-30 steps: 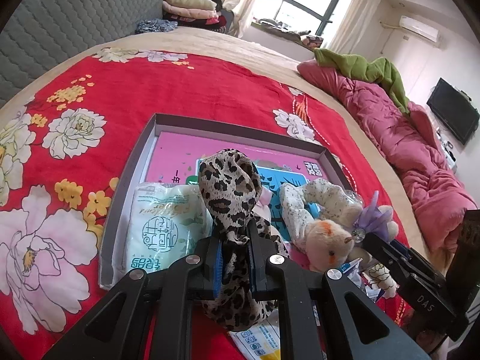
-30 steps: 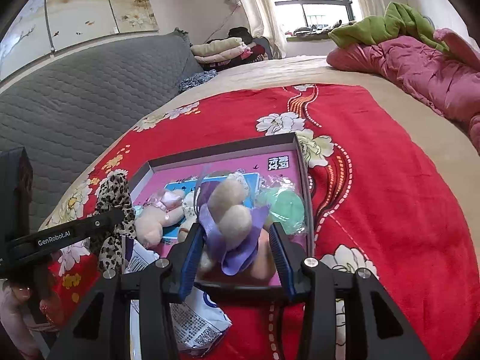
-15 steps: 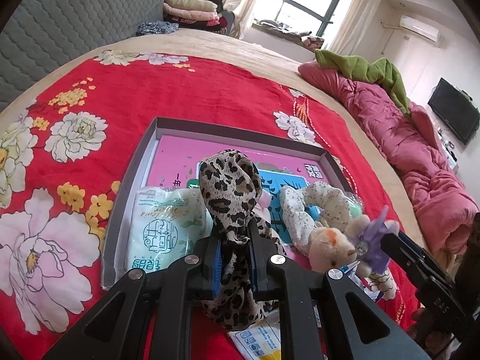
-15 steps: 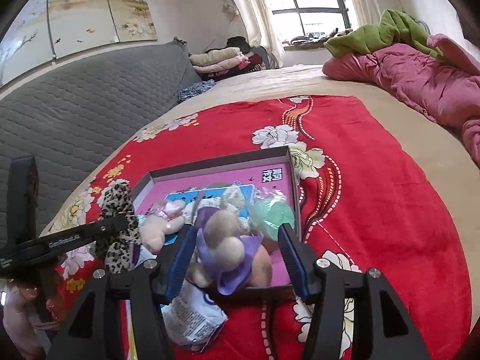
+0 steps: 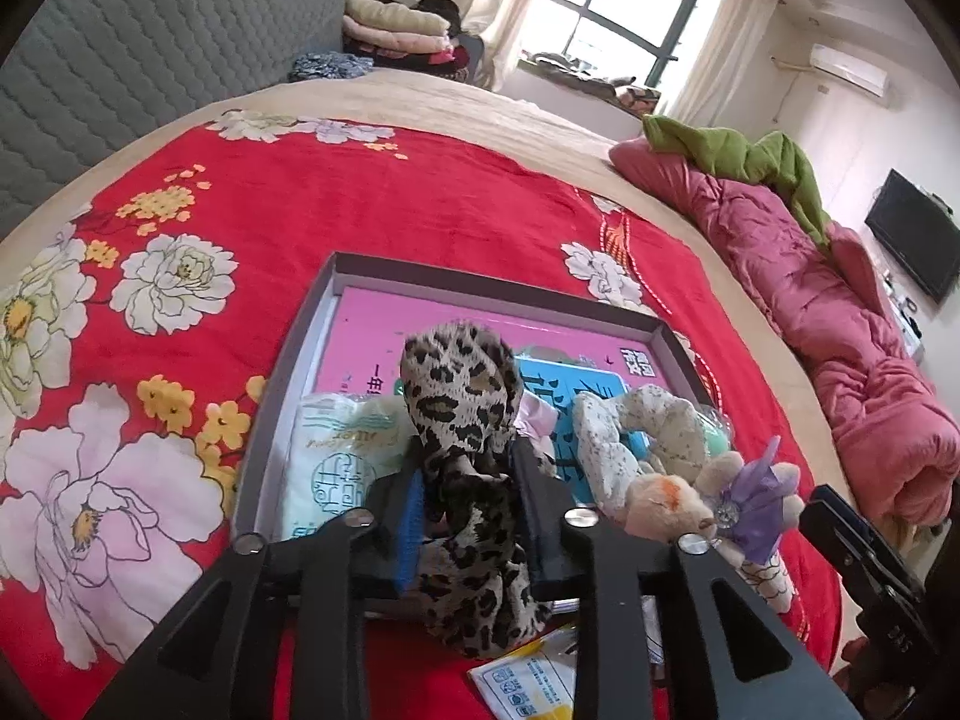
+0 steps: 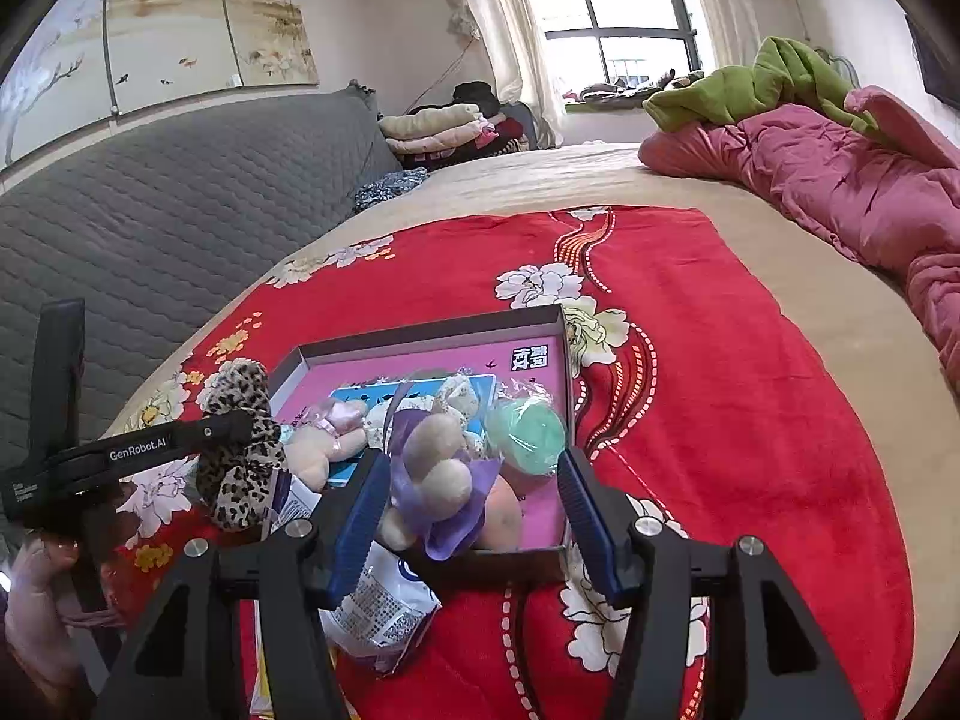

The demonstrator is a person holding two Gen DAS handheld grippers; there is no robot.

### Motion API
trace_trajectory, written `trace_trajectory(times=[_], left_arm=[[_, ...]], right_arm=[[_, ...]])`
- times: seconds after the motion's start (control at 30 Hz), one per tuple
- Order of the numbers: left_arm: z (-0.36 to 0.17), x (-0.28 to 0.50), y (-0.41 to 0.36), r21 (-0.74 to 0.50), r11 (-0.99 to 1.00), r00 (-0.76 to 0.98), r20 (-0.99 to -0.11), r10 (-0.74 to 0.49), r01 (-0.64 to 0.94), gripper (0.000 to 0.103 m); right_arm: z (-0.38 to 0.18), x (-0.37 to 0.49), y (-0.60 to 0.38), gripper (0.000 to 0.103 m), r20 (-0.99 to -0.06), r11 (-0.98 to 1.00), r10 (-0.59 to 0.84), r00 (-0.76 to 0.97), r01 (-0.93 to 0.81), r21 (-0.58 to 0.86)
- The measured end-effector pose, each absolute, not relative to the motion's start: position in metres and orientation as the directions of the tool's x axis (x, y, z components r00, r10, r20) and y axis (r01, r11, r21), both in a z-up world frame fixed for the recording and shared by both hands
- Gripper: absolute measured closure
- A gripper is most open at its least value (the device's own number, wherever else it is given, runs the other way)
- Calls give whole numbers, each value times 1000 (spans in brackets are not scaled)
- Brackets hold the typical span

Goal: Organize soft objects
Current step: 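Lower the scrunchie into the box and open left tool while right releases the keychain inside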

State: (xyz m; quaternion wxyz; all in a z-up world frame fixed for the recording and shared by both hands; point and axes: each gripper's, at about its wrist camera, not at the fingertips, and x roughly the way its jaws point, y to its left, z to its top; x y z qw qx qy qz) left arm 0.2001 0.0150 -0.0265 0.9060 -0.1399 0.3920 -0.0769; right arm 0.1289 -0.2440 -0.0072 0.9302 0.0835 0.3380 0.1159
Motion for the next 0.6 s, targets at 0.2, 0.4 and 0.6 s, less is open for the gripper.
trace_trajectory(times=[0.2, 0.4, 0.6], left_arm=[[-22, 199, 24, -312, 950, 695, -682, -227, 4, 59], [-16, 197, 38, -328, 945, 701, -678, -221, -19, 57], [-3, 171, 40, -292, 956, 694, -682, -229, 28, 57]], right_arm=[[-2, 125, -244, 45, -606, 960, 270, 748, -164, 226], [3, 122, -247, 45, -602, 961, 267, 753, -164, 222], [5, 119, -249, 45, -588, 958, 275, 760, -169, 230]])
